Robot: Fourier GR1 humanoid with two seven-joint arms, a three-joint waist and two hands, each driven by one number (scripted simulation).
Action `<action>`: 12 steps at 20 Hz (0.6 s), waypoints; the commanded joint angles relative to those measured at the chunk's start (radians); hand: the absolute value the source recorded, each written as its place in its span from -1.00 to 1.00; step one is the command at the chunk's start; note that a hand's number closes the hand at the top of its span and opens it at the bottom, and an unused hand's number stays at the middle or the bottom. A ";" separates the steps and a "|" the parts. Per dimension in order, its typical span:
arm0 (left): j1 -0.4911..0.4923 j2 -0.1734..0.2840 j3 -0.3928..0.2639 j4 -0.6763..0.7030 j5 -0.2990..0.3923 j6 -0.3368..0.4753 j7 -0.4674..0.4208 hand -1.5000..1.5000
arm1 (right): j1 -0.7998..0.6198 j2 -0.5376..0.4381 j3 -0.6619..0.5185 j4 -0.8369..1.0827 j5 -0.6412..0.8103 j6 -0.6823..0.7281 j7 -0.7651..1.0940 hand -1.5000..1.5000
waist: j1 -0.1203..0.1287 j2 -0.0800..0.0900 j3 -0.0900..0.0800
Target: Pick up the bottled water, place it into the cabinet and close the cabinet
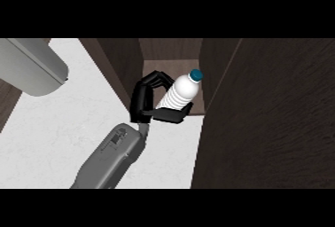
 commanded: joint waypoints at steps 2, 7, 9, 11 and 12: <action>-0.041 -0.001 -0.055 0.094 0.082 0.074 -0.023 1.00 | 0.050 -0.029 0.000 -0.163 0.024 0.004 0.079 -1.00 | -0.009 0.001 0.000; -0.169 -0.001 0.003 0.231 0.167 0.096 -0.022 1.00 | 0.075 -0.008 0.035 -0.074 0.047 0.016 -0.032 -1.00 | -0.012 0.002 0.000; -0.223 -0.001 0.071 0.336 0.153 0.065 -0.051 1.00 | 0.071 -0.029 -0.039 -0.092 -0.027 0.033 -0.012 -1.00 | -0.010 0.005 0.000; -0.230 -0.001 0.026 0.352 0.202 0.119 -0.068 1.00 | 0.083 -0.070 -0.117 -0.141 -0.097 0.069 0.009 -1.00 | -0.020 0.006 0.000; -0.302 -0.001 0.008 0.393 0.237 0.164 -0.055 1.00 | 0.106 -0.045 -0.064 -0.060 -0.069 0.074 -0.087 -1.00 | -0.035 0.008 0.000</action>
